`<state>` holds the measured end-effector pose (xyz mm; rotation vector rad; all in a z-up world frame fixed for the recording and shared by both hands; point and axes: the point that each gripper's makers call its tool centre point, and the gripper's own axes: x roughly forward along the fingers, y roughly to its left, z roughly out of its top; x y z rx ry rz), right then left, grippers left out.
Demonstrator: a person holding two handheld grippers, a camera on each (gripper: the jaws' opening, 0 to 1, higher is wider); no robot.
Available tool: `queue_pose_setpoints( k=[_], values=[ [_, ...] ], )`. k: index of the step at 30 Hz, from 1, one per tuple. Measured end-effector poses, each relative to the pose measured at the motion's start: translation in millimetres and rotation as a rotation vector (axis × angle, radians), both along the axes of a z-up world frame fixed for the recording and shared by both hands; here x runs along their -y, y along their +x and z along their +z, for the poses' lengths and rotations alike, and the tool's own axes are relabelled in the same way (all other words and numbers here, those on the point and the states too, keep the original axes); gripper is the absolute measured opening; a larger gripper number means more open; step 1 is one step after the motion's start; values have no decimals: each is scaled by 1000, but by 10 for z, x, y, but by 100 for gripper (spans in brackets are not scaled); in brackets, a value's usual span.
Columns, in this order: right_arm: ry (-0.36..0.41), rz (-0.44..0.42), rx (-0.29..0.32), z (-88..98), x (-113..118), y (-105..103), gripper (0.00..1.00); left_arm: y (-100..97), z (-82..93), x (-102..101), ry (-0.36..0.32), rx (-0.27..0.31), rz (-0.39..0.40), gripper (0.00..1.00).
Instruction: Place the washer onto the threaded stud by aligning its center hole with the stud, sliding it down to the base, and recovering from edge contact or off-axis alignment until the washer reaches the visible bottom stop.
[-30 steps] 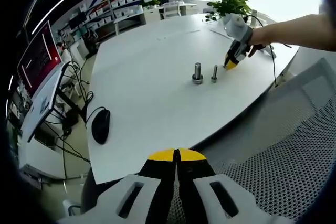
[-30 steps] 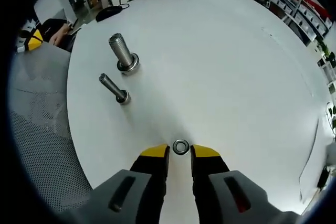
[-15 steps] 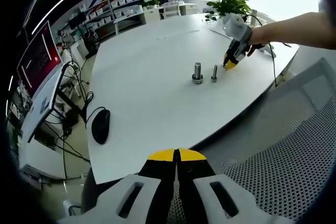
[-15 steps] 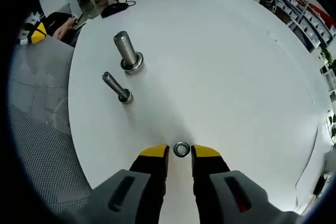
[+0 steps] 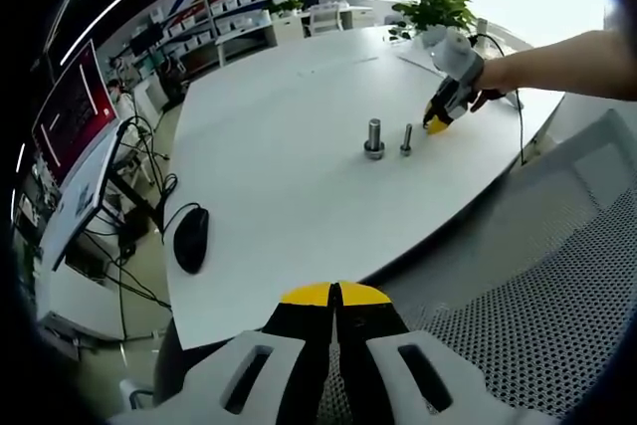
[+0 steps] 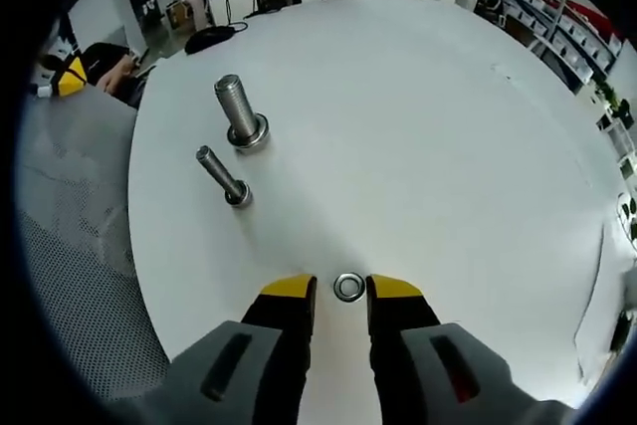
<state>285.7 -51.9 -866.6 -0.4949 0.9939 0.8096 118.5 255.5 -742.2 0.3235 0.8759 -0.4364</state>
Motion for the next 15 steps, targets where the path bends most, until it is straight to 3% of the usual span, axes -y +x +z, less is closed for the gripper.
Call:
queue_pose_setpoints(
  k=[11, 15],
  values=[
    [0, -12, 8, 3, 14, -20, 23, 0, 0, -4, 1, 0, 1, 0],
    [-5, -35, 14, 4, 27, -22, 16, -2, -1, -4, 2, -1, 1, 0]
  ],
)
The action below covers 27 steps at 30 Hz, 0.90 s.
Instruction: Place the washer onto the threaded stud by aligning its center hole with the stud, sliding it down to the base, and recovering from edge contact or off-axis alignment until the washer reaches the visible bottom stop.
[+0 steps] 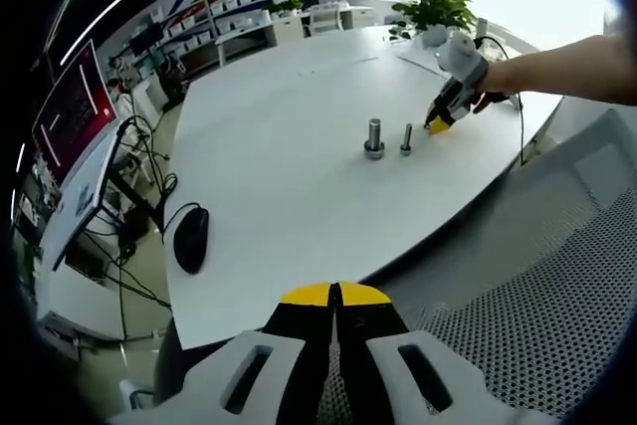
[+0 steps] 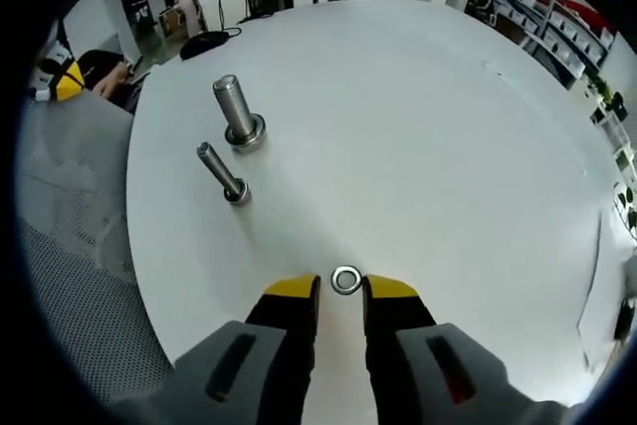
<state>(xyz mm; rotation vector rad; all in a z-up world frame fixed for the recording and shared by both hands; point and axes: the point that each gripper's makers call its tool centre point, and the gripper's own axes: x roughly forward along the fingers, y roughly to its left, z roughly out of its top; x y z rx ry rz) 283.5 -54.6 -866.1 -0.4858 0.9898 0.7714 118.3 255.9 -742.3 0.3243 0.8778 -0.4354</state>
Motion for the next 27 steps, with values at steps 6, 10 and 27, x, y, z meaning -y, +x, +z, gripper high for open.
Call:
queue_pose_setpoints(
  k=[6, 10, 27],
  values=[
    [29, -41, 34, -7, 16, -2, 15, 3, 2, -2, 0, 2, 3, 0],
    [42, -71, 65, 7, 10, -16, 15, 3, 2, -3, 1, 1, 3, 0],
    [263, -188, -16, 362, -207, -157, 14, 4, -3, -5, 0, -2, 3, 0]
  ],
)
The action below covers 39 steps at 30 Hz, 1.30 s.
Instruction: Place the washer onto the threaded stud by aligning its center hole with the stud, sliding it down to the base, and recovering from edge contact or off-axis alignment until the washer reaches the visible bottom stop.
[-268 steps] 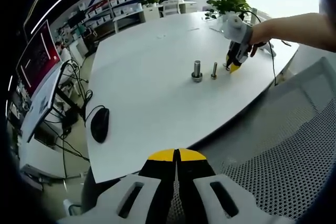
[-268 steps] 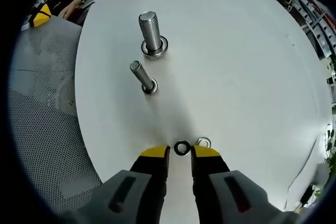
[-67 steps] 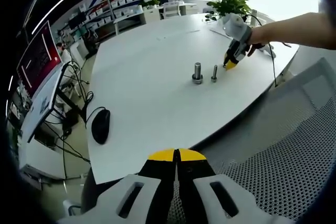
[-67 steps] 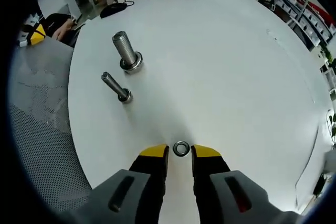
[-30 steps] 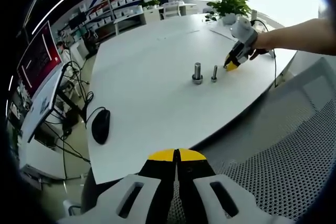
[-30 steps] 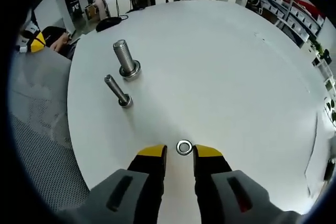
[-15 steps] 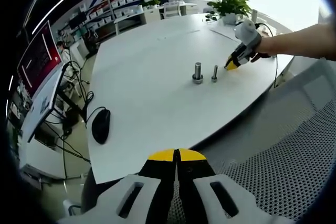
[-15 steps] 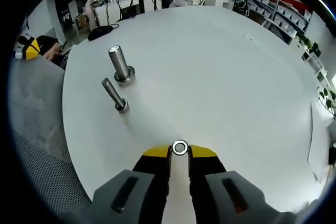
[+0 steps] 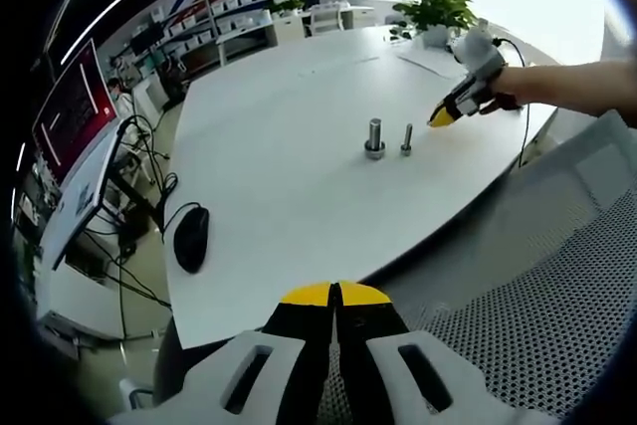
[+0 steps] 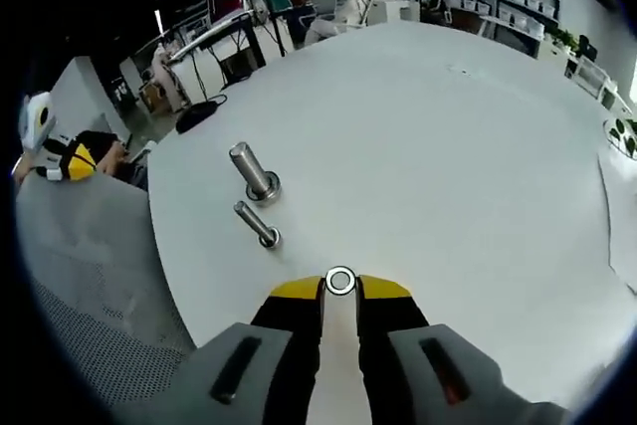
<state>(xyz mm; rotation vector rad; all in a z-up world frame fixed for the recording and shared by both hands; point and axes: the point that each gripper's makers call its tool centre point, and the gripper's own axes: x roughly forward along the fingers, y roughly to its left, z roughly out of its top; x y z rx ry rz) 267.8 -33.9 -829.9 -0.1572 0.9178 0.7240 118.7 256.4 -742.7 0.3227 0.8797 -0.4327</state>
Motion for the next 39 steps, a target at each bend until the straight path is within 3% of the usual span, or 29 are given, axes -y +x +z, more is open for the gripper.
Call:
queue_pose_setpoints(
  k=[11, 18, 28, 39],
  values=[
    [81, 68, 2, 362, -338, -208, 14, 1, 4, 5, -1, 4, -1, 0],
    [62, 136, 49, 531, -499, -192, 14, 4, 14, 8, -3, 9, -1, 0],
    [13, 214, 57, 456, -680, -136, 14, 16, 27, 10, -7, 20, 3, 0],
    [-99, 274, 65, 309, -701, -78, 14, 19, 39, 12, -9, 25, 3, 0]
  ],
)
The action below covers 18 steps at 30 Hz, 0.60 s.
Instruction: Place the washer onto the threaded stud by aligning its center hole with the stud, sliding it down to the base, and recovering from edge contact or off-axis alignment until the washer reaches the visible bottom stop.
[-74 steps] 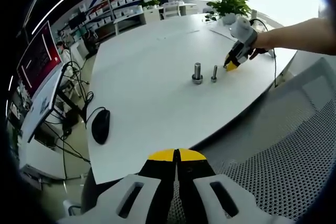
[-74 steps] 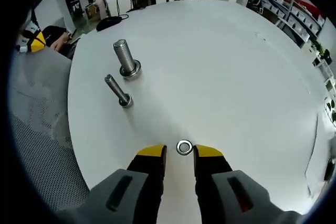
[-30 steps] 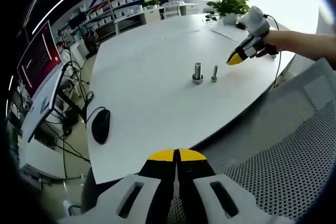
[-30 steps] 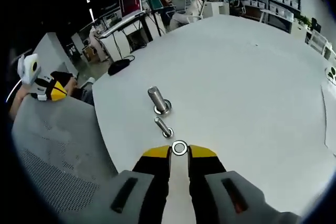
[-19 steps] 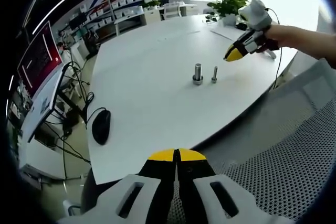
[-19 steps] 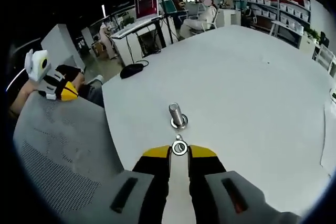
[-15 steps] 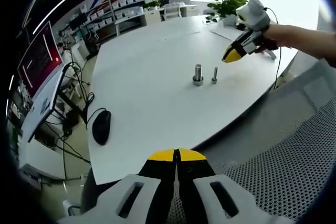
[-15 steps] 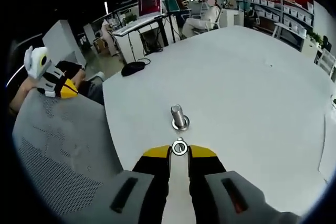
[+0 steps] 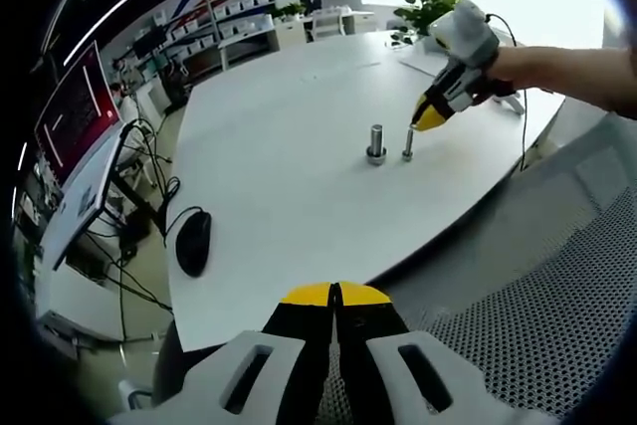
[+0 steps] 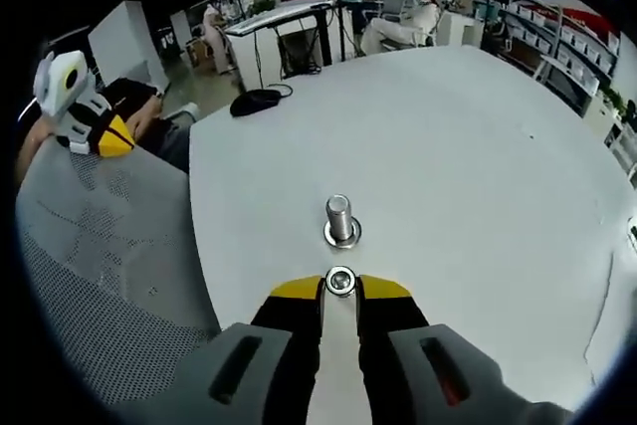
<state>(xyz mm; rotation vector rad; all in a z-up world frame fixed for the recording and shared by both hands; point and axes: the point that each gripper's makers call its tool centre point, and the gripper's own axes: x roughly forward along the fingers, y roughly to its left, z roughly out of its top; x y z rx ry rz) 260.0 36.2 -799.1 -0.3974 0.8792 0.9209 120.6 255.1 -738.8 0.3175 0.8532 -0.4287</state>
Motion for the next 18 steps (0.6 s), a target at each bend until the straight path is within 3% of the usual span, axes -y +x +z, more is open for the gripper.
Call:
queue_pose_setpoints(
  k=[18],
  values=[
    [-47, 25, -36, -196, -27, 6, 14, 2, -10, -4, 2, -6, -2, 0]
  ],
)
